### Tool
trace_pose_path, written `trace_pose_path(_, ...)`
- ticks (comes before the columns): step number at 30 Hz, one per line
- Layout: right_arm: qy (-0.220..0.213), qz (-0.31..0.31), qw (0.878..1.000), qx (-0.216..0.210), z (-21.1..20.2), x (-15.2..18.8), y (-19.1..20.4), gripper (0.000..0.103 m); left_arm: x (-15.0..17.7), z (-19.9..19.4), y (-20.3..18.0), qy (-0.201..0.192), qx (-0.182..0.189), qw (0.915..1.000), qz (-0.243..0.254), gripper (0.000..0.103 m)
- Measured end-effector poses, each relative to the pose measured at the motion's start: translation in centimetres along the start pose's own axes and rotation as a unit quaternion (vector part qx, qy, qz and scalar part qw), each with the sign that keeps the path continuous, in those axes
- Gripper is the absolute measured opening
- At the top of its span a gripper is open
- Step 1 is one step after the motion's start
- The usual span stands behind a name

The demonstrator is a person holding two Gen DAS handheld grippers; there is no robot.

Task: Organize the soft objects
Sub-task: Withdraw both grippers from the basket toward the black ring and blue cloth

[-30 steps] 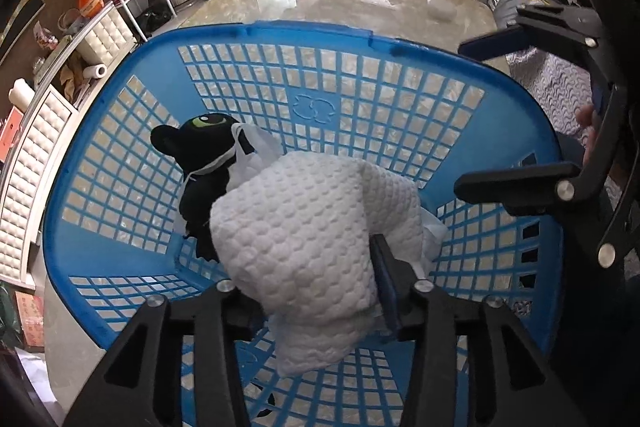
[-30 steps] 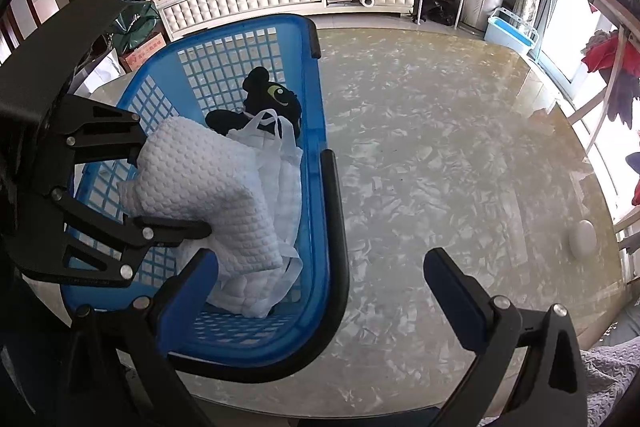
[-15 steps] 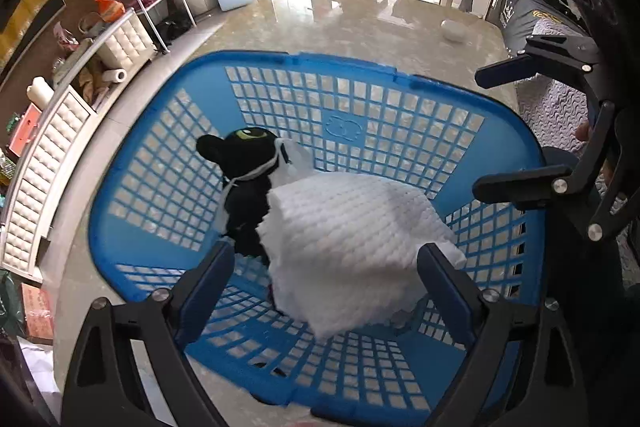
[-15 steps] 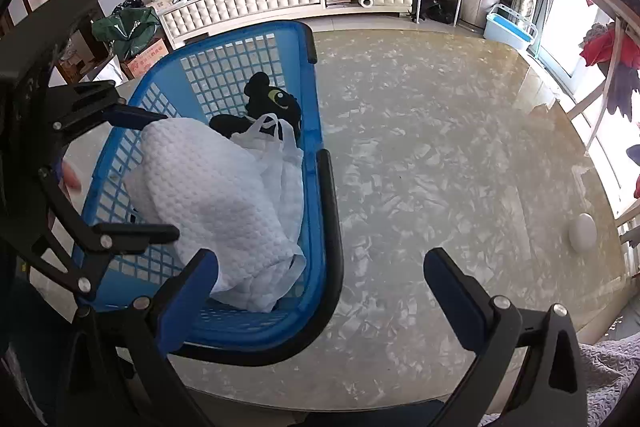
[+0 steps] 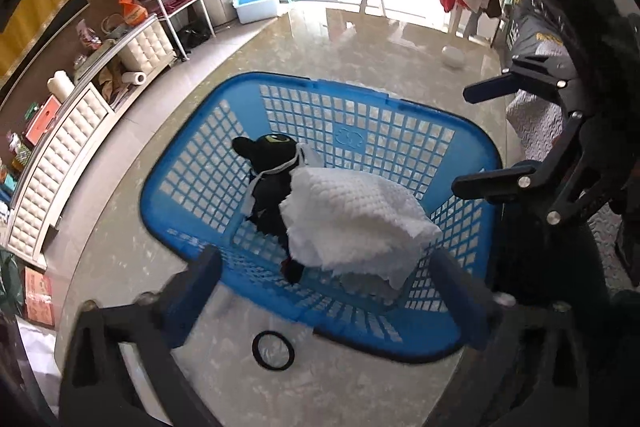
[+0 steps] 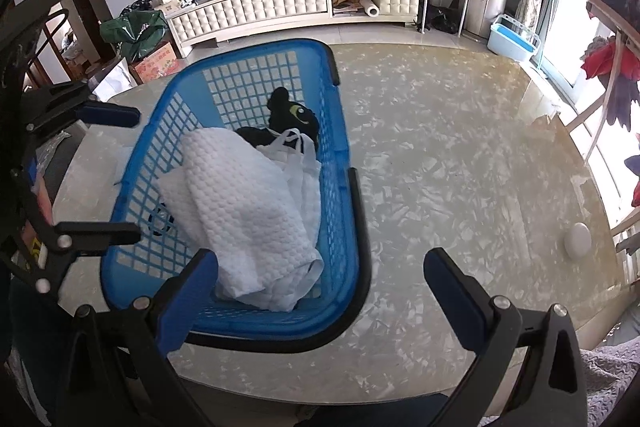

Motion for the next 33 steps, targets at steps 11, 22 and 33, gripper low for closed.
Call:
trace_pose_path(11,-0.017,-0.032,0.999,-0.006,-1.2,-1.6,4.2,0.103,3.5,-4.9,1.5,-0.023,-0.013,0.999,-0.035,0.103)
trace_pose_path(22,-0.021,-0.084,0.996,-0.037,-0.3,-4.4,10.6,0.103,8.6,-8.7,6.2,-0.029,-0.032,0.9918,-0.12,0.103)
trace_pose_path(33,-0.013,-0.139,0.988,-0.061,1.7,-6.7,16.7,0.103,13.8,-10.6,10.4,-0.027,-0.077,0.983,-0.164,0.103)
Point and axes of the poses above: each gripper's, at about its wrist camera, not at the fingertips, and z roughly the way its jaws point, y to its left, x to its underside, the point moved 1 cm from there along z, roughly the way its jaws point, and after that the axes turned 9 degrees about -z, right-handed, at the moved point
